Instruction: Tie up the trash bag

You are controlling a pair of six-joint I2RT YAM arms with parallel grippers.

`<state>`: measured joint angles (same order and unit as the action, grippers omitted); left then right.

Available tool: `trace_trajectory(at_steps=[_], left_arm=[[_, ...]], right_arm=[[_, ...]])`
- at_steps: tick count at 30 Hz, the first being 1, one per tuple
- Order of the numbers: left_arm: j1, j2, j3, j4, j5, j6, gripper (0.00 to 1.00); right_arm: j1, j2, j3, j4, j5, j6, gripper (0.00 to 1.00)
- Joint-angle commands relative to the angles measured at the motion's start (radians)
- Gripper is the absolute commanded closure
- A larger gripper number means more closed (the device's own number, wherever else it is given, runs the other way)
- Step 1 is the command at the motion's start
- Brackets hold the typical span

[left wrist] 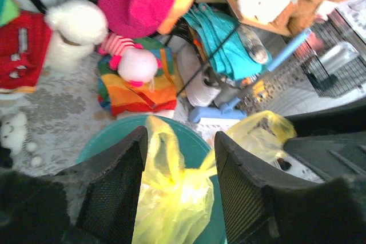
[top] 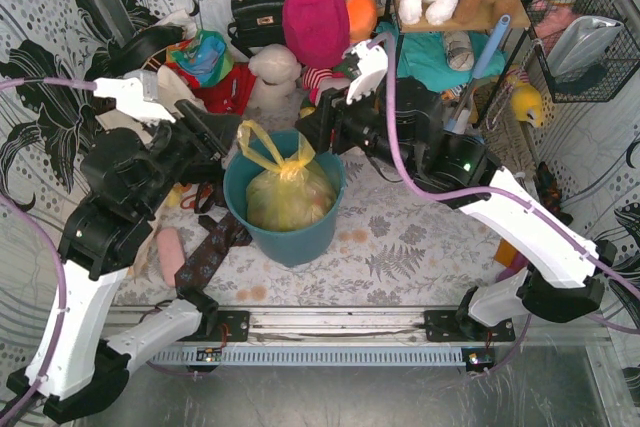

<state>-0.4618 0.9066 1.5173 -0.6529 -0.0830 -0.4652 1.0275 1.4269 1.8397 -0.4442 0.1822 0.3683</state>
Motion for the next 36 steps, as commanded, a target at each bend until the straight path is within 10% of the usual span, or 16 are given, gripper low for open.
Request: trace_trajectory(at_steps=[1, 14, 19, 26, 36], left_arm=[[0.007, -0.044, -0.013, -0.002, -0.227, 0.043, 0.37], [0.037, -0.026, -0.277, 0.195, -0.579, 0.149, 0.07], [0.222, 0.001, -0.383, 0.238, -0.471, 0.099, 0.02], [0.487, 0.002, -0.580, 0.332, -0.308, -0.034, 0.02], [0.520, -0.031, -1.035, 0.761, -0.525, -0.007, 0.02]], right_arm=[[-0.004, -0.023, 0.081, -0.091, 0.129, -0.076, 0.49], [-0.452, -0.118, -0.205, -0.120, 0.052, -0.097, 0.29], [-0.629, -0.233, -0.486, -0.021, 0.058, -0.114, 0.01], [-0.818, -0.286, -0.837, 0.154, 0.039, -0.126, 0.03], [-0.884, -0.296, -1.260, 0.589, 0.230, -0.243, 0.03]])
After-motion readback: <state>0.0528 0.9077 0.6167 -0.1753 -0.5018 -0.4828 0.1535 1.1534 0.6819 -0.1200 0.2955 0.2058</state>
